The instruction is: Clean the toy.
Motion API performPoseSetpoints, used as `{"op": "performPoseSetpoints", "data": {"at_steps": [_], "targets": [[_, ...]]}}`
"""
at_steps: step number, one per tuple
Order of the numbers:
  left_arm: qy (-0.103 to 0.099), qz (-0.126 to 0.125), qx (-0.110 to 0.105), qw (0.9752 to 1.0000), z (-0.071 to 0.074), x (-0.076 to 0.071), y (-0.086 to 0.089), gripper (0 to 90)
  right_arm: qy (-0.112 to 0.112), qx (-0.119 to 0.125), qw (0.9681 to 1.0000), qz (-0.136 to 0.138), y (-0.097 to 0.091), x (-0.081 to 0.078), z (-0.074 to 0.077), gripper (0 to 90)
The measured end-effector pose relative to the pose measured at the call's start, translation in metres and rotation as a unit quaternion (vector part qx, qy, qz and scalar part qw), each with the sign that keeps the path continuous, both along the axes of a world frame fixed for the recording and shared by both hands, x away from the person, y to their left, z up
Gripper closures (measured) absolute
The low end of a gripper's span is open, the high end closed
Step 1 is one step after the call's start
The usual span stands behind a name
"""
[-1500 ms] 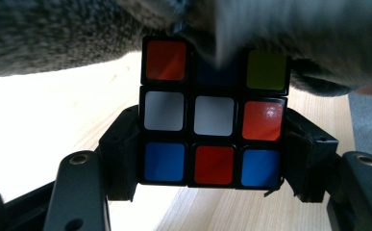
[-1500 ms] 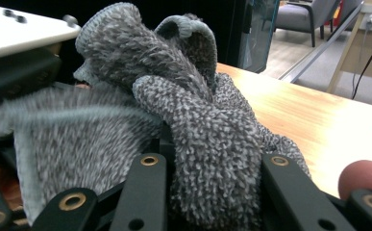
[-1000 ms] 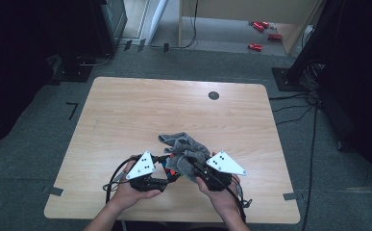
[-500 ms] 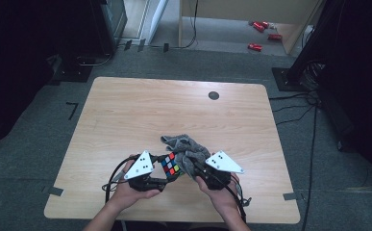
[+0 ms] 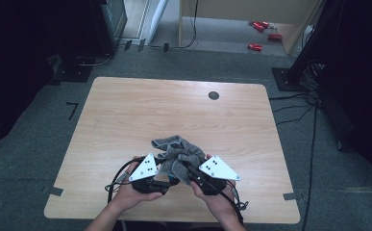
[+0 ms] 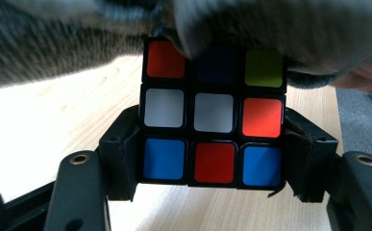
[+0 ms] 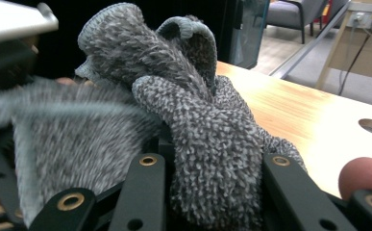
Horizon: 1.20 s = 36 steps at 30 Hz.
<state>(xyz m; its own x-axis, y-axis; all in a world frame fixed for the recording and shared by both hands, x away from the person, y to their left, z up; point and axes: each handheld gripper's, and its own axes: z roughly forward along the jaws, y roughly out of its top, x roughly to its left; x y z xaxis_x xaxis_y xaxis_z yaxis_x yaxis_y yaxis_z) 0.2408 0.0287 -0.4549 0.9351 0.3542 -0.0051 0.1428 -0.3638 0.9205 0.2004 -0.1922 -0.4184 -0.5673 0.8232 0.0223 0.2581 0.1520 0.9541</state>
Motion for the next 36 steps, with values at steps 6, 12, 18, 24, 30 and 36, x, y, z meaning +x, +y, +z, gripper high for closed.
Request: {"op": "performPoseSetpoints", "data": {"at_steps": [6, 12, 18, 24, 30, 36], "targets": [[0.003, 0.001, -0.028, 0.9996, 0.005, 0.003, 0.008, 34.6, 0.022, -0.013, 0.9989, -0.041, -0.014, 0.014, -0.017, 72.8], [0.015, 0.0, -0.032, 0.9994, 0.002, 0.007, 0.011, 34.5, 0.018, 0.004, 0.9989, -0.044, -0.019, 0.012, -0.009, 72.7], [0.002, -0.004, -0.007, 1.0, -0.001, 0.002, 0.003, 34.5, -0.005, 0.015, 0.9999, 0.004, -0.001, -0.004, 0.006, 72.4], [0.003, -0.014, -0.027, 0.9995, 0.003, 0.002, 0.007, 34.5, -0.001, 0.021, 0.9997, 0.007, 0.001, -0.004, 0.003, 72.5], [0.006, -0.012, -0.046, 0.9988, 0.006, 0.005, 0.014, 34.5, 0.014, -0.001, 0.9994, -0.031, -0.012, 0.01, -0.01, 72.5], [0.006, -0.003, -0.033, 0.9994, 0.002, 0.008, 0.015, 34.5, 0.027, 0.022, 0.9984, -0.043, -0.023, 0.014, -0.009, 72.5]]}}
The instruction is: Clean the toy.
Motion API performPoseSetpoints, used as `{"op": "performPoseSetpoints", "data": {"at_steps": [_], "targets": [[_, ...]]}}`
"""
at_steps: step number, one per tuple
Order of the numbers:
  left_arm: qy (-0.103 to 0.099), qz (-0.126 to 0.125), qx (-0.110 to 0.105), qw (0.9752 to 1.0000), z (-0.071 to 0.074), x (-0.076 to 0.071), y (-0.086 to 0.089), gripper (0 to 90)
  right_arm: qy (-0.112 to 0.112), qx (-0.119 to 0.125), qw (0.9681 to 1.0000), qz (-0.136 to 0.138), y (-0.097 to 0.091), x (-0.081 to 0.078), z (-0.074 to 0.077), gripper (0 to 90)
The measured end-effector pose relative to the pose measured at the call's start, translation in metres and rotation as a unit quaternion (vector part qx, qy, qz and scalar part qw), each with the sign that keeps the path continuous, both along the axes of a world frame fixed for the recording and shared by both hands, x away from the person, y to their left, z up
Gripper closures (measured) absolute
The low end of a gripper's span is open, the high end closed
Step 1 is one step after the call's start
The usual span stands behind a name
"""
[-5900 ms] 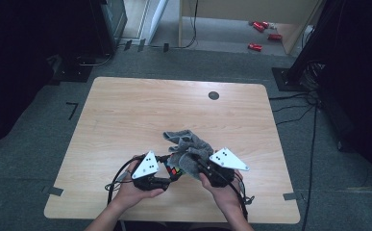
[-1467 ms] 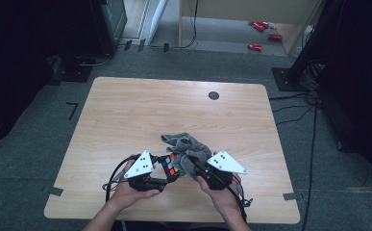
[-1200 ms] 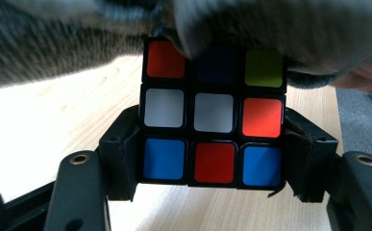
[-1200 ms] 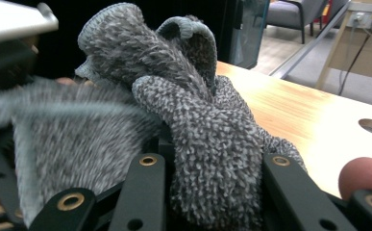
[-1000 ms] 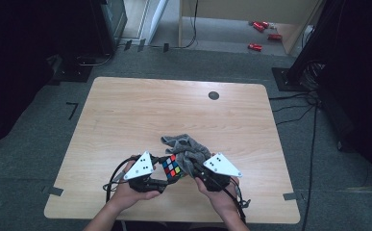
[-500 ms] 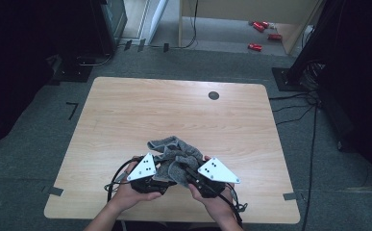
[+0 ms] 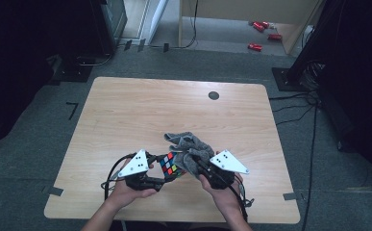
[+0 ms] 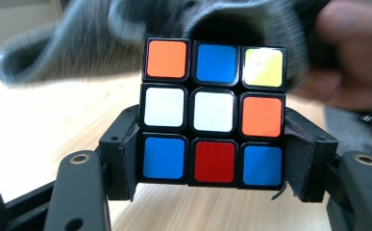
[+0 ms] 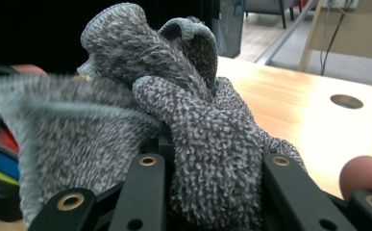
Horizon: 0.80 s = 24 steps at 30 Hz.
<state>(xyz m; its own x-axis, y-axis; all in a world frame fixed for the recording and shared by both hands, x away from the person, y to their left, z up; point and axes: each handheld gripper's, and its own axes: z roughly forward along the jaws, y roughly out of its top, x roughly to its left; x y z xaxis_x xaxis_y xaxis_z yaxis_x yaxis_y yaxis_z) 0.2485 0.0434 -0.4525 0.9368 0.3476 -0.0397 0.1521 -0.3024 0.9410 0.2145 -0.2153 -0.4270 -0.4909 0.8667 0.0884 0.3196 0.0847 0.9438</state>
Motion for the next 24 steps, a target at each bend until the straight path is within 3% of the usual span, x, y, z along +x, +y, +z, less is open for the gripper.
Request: {"op": "performPoseSetpoints", "data": {"at_steps": [3, 9, 11, 15, 18, 20, 24], "targets": [[-0.004, 0.006, 0.027, 0.9996, -0.005, -0.001, -0.005, 34.6, -0.013, 0.004, 0.9998, 0.014, 0.006, -0.007, 0.009, 72.5], [-0.013, -0.005, 0.024, 0.9996, -0.002, -0.007, -0.01, 34.5, -0.03, -0.007, 0.9981, 0.053, 0.024, -0.017, 0.012, 72.4], [-0.015, -0.006, 0.018, 0.9997, -0.001, -0.006, -0.007, 34.5, -0.022, -0.001, 0.9986, 0.047, 0.022, -0.014, 0.007, 72.6], [-0.013, -0.005, 0.002, 0.9999, 0.003, -0.005, -0.003, 34.5, -0.013, -0.013, 0.9995, 0.025, 0.014, -0.007, -0.001, 72.9], [-0.011, -0.005, -0.005, 0.9999, 0.004, -0.004, -0.001, 34.5, 0.01, -0.007, 0.9999, 0.008, 0.006, 0.0, -0.006, 72.9], [-0.011, -0.001, 0.003, 0.9999, 0.003, -0.003, -0.002, 34.5, 0.018, 0.008, 0.9998, 0.003, 0.003, 0.001, -0.004, 72.9], [-0.013, 0.005, 0.028, 0.9995, -0.003, -0.003, -0.006, 34.5, -0.002, 0.013, 0.9998, 0.015, 0.007, -0.007, 0.008, 72.8]]}}
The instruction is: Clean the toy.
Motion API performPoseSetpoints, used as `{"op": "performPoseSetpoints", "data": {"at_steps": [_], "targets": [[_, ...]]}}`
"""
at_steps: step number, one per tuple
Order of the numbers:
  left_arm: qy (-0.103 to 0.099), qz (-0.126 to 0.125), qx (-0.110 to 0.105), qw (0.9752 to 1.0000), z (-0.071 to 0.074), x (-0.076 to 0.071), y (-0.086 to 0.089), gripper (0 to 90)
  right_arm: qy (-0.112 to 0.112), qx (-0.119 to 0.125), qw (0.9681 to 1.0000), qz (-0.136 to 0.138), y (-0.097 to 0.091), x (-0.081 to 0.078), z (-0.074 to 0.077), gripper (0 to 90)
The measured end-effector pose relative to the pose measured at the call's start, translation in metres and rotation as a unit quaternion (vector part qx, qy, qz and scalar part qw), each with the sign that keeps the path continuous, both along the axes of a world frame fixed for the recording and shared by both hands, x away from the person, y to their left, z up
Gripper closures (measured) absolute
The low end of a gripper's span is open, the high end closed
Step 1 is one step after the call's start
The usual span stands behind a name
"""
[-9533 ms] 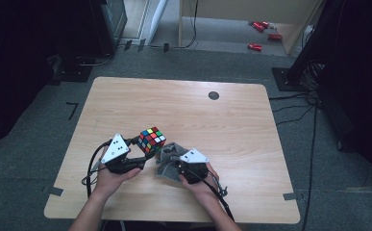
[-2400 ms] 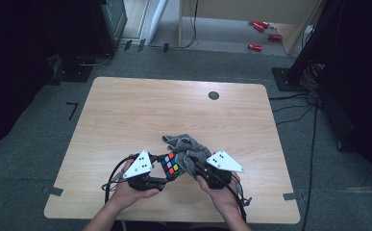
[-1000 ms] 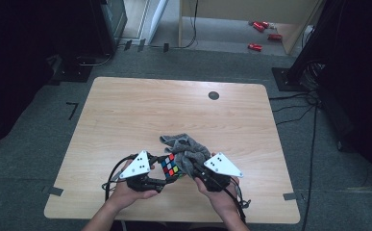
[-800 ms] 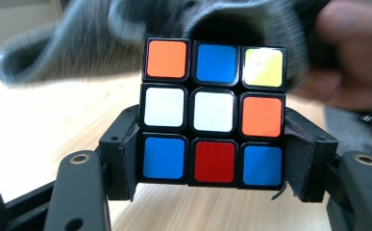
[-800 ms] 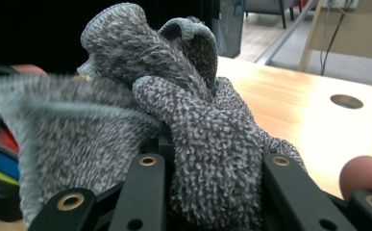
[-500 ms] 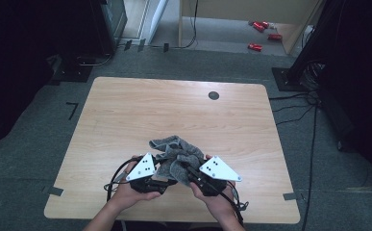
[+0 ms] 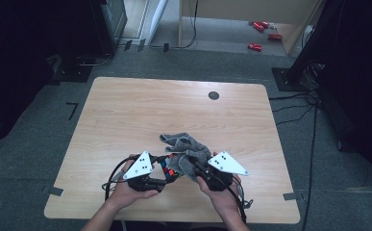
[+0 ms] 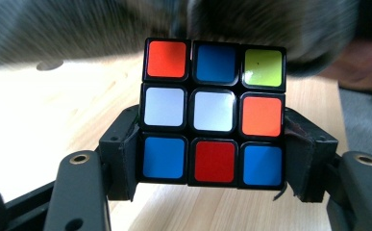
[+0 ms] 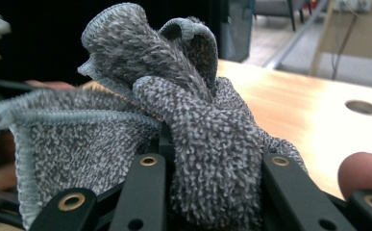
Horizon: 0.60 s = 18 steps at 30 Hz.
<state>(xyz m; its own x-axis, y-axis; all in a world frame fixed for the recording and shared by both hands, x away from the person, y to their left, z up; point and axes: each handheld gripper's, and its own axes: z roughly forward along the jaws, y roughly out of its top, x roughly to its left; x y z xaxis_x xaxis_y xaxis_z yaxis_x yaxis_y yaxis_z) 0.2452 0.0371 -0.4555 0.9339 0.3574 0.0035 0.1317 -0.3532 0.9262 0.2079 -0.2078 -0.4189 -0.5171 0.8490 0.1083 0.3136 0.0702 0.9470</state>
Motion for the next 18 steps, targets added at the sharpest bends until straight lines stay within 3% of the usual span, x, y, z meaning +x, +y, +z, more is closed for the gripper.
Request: {"op": "performPoseSetpoints", "data": {"at_steps": [6, 8, 15, 18], "targets": [[-0.006, -0.01, 0.004, 0.9999, 0.002, -0.006, -0.006, 34.5, -0.023, -0.011, 0.9987, 0.043, 0.018, -0.012, 0.007, 72.6], [-0.009, -0.007, 0.005, 0.9999, 0.003, -0.006, -0.005, 34.5, -0.023, -0.008, 0.9988, 0.042, 0.018, -0.011, 0.004, 72.6], [0.002, -0.006, -0.029, 0.9995, 0.008, -0.002, 0.004, 34.5, 0.004, -0.017, 0.9998, 0.005, 0.003, 0.003, -0.009, 73.0], [0.005, -0.005, -0.027, 0.9996, 0.007, -0.001, 0.004, 34.5, 0.013, 0.004, 0.9999, -0.004, -0.002, 0.004, -0.006, 73.1]]}}
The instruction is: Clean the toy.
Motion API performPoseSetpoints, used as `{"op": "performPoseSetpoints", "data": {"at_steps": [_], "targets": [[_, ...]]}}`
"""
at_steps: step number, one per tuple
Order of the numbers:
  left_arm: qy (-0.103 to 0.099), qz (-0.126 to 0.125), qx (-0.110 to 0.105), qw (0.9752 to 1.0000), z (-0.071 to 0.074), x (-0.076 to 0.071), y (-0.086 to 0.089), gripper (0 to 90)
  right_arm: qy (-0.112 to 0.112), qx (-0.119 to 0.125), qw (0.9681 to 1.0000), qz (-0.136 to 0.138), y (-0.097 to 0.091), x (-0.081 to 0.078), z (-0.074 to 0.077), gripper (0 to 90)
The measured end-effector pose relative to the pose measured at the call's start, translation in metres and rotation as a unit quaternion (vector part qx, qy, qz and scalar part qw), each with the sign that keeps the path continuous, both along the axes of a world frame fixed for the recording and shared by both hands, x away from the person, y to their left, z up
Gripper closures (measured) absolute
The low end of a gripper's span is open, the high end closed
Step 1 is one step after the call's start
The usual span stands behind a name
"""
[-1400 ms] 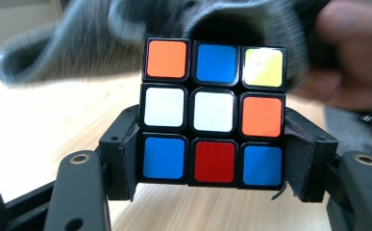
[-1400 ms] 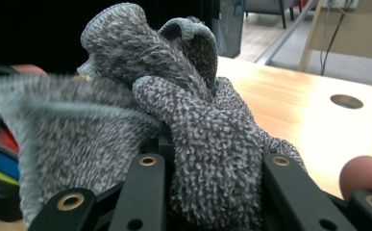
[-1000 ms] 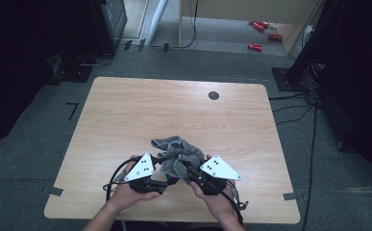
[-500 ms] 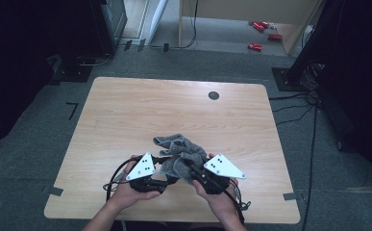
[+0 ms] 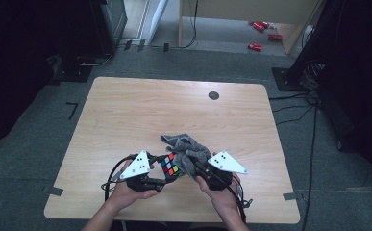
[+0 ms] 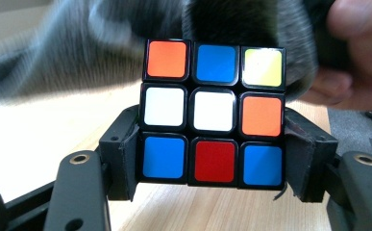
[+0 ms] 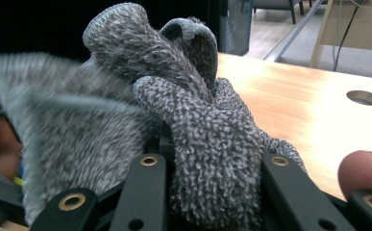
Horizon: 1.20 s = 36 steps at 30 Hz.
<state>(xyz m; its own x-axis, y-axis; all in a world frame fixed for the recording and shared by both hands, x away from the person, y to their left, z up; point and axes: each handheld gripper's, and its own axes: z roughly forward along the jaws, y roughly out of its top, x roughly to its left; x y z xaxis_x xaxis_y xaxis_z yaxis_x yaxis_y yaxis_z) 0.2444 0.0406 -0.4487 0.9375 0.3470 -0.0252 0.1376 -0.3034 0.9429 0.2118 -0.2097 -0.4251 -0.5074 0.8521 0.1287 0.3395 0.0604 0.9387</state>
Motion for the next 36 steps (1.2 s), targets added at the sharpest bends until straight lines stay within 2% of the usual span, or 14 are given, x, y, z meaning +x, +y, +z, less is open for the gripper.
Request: {"op": "performPoseSetpoints", "data": {"at_steps": [4, 8, 9, 11, 13, 16, 18, 20, 22, 24, 26, 29, 33, 36], "targets": [[0.0, 0.003, 0.022, 0.9997, -0.006, 0.0, -0.006, 34.5, -0.024, 0.009, 0.9995, 0.019, 0.007, -0.01, 0.013, 72.9], [-0.005, -0.004, 0.023, 0.9997, -0.003, -0.004, -0.009, 34.5, -0.038, -0.011, 0.9982, 0.045, 0.02, -0.017, 0.015, 72.8], [-0.008, -0.001, 0.026, 0.9996, -0.003, -0.004, -0.008, 34.5, -0.043, -0.014, 0.998, 0.044, 0.021, -0.016, 0.012, 72.8], [-0.007, -0.003, 0.017, 0.9998, -0.003, -0.004, -0.005, 34.5, -0.031, -0.008, 0.9987, 0.039, 0.018, -0.013, 0.008, 72.8], [-0.005, -0.002, 0.008, 1.0, -0.001, -0.002, -0.002, 34.6, -0.029, -0.023, 0.999, 0.024, 0.014, -0.009, 0.003, 72.9], [-0.005, 0.003, 0.002, 1.0, 0.0, -0.001, 0.0, 34.5, -0.007, -0.026, 0.9996, 0.007, 0.007, -0.001, -0.004, 72.9], [-0.004, 0.005, -0.001, 1.0, 0.0, 0.0, 0.001, 34.5, 0.0, -0.025, 0.9997, 0.0, 0.003, 0.001, -0.005, 72.8], [-0.007, 0.007, 0.005, 0.9999, -0.001, 0.0, 0.001, 34.5, -0.006, -0.022, 0.9997, -0.003, 0.001, 0.001, -0.002, 72.9], [-0.012, 0.01, 0.02, 0.9997, -0.003, 0.0, -0.002, 34.5, -0.014, -0.013, 0.9998, 0.001, 0.002, -0.003, 0.004, 72.8], [-0.013, 0.011, 0.029, 0.9995, -0.005, -0.001, -0.005, 34.5, -0.029, -0.011, 0.9994, 0.015, 0.007, -0.008, 0.009, 72.7], [-0.013, 0.01, 0.026, 0.9995, -0.004, -0.003, -0.008, 34.5, -0.045, -0.02, 0.9984, 0.028, 0.015, -0.014, 0.011, 72.6], [-0.024, 0.013, 0.03, 0.9992, -0.002, -0.005, -0.008, 34.5, -0.042, -0.021, 0.9985, 0.027, 0.019, -0.014, 0.006, 72.8], [-0.038, 0.017, 0.003, 0.9991, 0.002, -0.006, -0.002, 34.5, -0.024, -0.02, 0.9995, 0.007, 0.01, -0.006, 0.0, 73.0], [-0.034, 0.021, -0.014, 0.9991, 0.003, -0.003, 0.003, 34.5, -0.006, -0.02, 0.9997, -0.011, 0.0, 0.001, -0.004, 72.9]]}}
